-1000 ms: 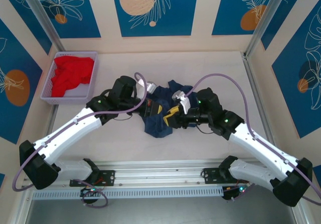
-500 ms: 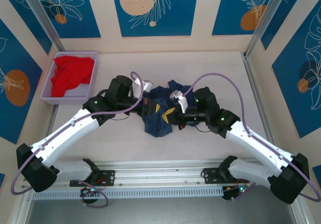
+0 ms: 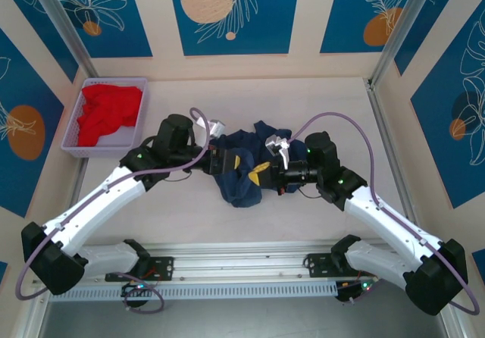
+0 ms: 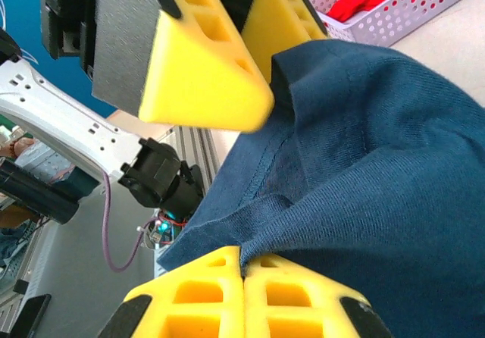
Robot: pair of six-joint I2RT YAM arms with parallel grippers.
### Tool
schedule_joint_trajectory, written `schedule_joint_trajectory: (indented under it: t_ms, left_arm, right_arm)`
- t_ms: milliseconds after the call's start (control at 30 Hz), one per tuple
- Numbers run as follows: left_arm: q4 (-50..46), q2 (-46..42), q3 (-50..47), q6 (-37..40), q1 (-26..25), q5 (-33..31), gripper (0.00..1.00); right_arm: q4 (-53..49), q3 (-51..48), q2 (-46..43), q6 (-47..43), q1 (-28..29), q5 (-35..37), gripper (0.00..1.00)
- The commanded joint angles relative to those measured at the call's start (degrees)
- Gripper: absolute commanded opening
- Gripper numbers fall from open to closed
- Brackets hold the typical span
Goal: Fold the inside-out t-shirt
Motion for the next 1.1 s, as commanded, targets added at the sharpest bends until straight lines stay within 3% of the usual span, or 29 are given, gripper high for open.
schedule_joint_trajectory:
  t_ms: [0, 67, 233, 533, 733, 933, 1000, 1067]
  left_arm:
    - [-4.1, -4.2, -0.5, 3.2, 0.7, -9.3, 0.52]
    - [-5.2, -6.4, -1.3, 3.8, 0.7, -13.4, 0.54]
    - [-4.3, -9.2, -4.1, 4.5, 0.7, -10.5, 0.60]
    - [-8.7, -7.1, -4.4, 5.3, 1.7, -16.8, 0.62]
    - [1.5, -5.4, -10.7, -2.8, 7.0, 0.3, 0.63]
    - [13.4, -1.6, -15.4, -6.8, 8.1, 9.6, 0.73]
    - [19.2, 0.0, -16.6, -8.8, 8.1, 12.6, 0.72]
    - [24.3, 1.9, -17.6, -10.9, 8.1, 15.2, 0.65]
  right_arm:
    - [1.7, -0.5, -1.0, 0.8, -0.4, -1.9, 0.00]
    - [2.1, -0.6, -0.9, 1.0, -0.4, -1.8, 0.00]
    - [3.2, -1.0, -0.8, 1.1, -0.4, -2.1, 0.00]
    - [1.4, -1.1, -1.6, -0.3, -0.6, -0.9, 0.00]
    - [0.7, -1.5, -1.7, -0.5, -1.1, -0.7, 0.00]
    - [0.9, -1.6, -2.0, -0.6, -1.1, -0.6, 0.00]
    - [0.8, -1.7, -2.1, -0.6, -1.1, -0.4, 0.00]
    - [0.8, -2.0, -2.6, -0.5, -1.2, 0.3, 0.00]
